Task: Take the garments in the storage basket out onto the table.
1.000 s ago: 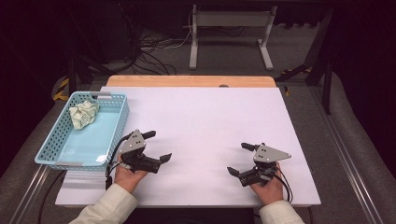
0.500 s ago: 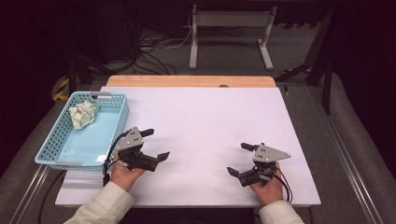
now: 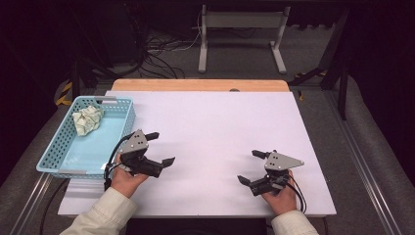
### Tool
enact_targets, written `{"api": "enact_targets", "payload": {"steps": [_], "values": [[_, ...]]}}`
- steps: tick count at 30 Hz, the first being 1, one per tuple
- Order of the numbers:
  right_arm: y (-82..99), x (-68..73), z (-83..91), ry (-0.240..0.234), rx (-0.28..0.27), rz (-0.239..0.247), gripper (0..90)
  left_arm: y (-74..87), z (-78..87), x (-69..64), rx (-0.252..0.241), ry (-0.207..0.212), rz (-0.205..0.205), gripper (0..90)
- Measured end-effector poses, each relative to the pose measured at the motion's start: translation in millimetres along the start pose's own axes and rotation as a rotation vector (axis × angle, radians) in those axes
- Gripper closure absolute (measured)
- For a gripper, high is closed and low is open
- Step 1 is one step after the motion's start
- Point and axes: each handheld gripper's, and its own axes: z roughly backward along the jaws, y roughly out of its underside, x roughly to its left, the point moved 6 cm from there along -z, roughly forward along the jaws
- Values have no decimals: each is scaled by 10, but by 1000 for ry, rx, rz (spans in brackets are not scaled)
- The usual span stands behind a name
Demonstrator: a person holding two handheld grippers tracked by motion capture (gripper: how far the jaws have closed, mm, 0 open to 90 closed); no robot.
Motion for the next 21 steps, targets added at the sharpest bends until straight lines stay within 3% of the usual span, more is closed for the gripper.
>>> {"api": "enact_targets", "payload": {"steps": [10, 21], "values": [[4, 0, -4, -3, 2, -2, 0, -114, 123, 138, 26, 11, -2, 10], [8, -5, -6, -5, 5, -9, 0, -242, 303, 320, 26, -31, -14, 10]]}}
